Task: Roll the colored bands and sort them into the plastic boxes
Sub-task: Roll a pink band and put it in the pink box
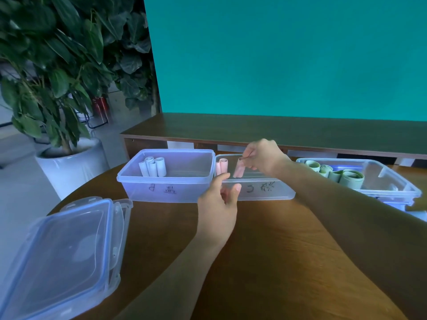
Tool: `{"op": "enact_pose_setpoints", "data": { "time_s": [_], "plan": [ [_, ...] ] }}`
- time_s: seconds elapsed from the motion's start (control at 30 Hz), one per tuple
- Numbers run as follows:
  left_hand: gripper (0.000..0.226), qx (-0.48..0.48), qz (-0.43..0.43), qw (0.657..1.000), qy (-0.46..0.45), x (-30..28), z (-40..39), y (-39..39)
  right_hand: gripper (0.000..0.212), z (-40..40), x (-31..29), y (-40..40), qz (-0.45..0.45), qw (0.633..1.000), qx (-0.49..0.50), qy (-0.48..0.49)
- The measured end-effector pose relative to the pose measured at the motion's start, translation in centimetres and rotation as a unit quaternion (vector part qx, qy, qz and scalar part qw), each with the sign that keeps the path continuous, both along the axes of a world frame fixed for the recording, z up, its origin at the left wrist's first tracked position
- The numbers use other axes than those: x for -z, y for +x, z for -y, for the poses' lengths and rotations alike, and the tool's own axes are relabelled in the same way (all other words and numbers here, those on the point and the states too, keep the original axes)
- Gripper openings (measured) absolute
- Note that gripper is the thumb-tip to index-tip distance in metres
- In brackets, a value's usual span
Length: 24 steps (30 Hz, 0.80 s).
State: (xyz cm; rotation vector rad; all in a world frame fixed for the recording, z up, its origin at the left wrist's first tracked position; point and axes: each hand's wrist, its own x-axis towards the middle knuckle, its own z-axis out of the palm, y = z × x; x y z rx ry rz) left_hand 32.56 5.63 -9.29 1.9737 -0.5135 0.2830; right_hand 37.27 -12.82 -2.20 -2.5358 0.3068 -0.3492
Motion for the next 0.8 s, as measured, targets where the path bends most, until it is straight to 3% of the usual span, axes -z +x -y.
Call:
{"op": "enact_pose_setpoints", "data": {
  "time_s": [0.5, 0.8],
  "plan": [
    [0.020, 0.028, -0.025, 0.999, -0.011, -0.4, -0.4, 0.5, 0.008, -1.3, 0.2, 1.7, -0.006, 1.000, -0.010, 0.011],
    [0.017, 0.030, -0.017, 0.999, -0.017, -0.5, -0.5, 0.5, 0.012, -2.1, -0.2, 2.0, -0.016, 0.999, -0.021, -0.030]
  ]
}}
